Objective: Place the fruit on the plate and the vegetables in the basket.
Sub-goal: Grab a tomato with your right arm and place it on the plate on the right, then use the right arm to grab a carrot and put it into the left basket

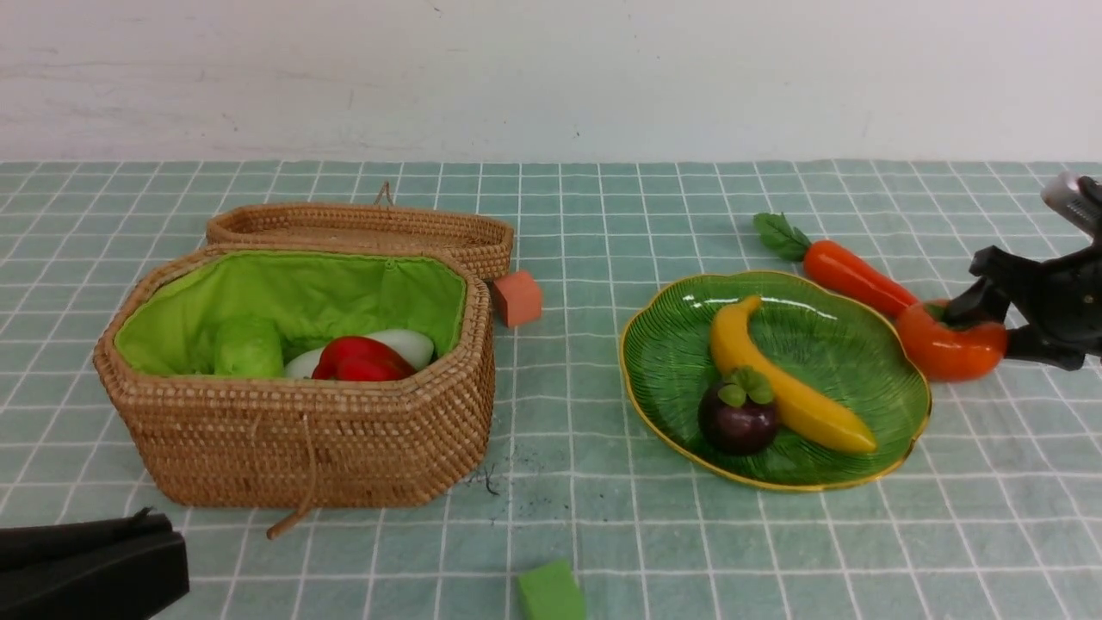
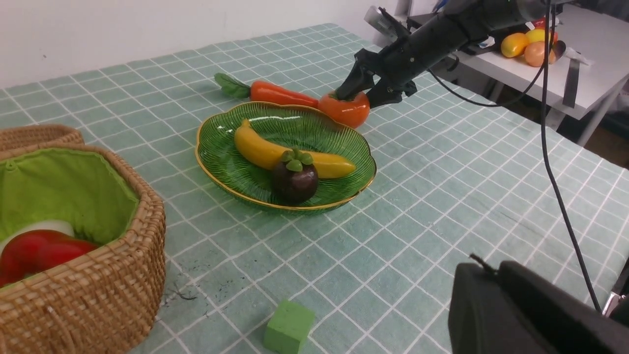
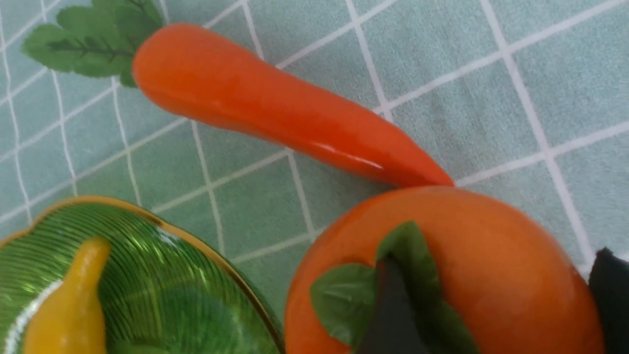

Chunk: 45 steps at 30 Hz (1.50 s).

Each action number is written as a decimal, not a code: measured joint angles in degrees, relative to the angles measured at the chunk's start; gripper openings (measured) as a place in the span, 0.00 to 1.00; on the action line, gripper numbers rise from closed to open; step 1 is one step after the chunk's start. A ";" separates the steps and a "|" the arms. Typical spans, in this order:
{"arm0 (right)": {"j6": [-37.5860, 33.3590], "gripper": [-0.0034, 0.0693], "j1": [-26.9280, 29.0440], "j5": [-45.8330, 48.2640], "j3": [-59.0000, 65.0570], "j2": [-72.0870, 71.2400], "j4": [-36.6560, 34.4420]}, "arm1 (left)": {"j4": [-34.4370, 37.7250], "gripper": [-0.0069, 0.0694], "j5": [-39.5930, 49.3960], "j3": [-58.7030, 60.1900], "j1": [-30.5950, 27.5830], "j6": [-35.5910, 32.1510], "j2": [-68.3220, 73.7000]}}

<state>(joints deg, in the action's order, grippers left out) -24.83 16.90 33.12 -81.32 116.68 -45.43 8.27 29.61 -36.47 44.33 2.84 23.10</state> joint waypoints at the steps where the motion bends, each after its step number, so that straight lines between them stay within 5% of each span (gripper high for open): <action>1: -0.07 0.70 0.07 0.00 0.10 -0.13 0.17 | 0.00 0.14 0.00 0.00 0.00 0.00 0.00; 12: 0.51 0.70 0.92 10.59 0.53 -12.02 8.19 | 0.00 0.14 -0.67 0.00 0.00 0.10 0.00; 18: -1.82 0.69 -11.36 15.72 0.53 -12.19 7.20 | -0.05 0.14 -1.08 0.00 0.00 0.10 0.00; 24: -1.87 0.69 -16.03 11.85 0.53 -10.19 12.60 | -0.05 0.14 -1.21 0.00 0.00 0.10 0.00; 27: -1.87 0.75 -16.45 9.25 0.53 -9.98 13.61 | -0.12 0.14 -1.28 0.00 0.00 0.10 0.00; 30: -1.87 0.94 -16.40 8.65 -0.19 -9.96 13.99 | -0.30 0.14 -1.70 0.00 0.00 0.10 0.00; 34: -1.87 0.97 -16.25 10.70 -2.22 -10.02 14.05 | -1.11 0.14 -2.69 0.00 0.00 0.10 0.00; 45: -5.89 0.57 -10.28 17.38 -19.26 -4.39 22.54 | -2.16 0.14 -5.99 0.00 0.00 0.10 0.00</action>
<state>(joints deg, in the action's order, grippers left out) -30.71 6.62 50.50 -100.59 112.29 -22.90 6.10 23.61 -36.47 44.33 2.94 23.10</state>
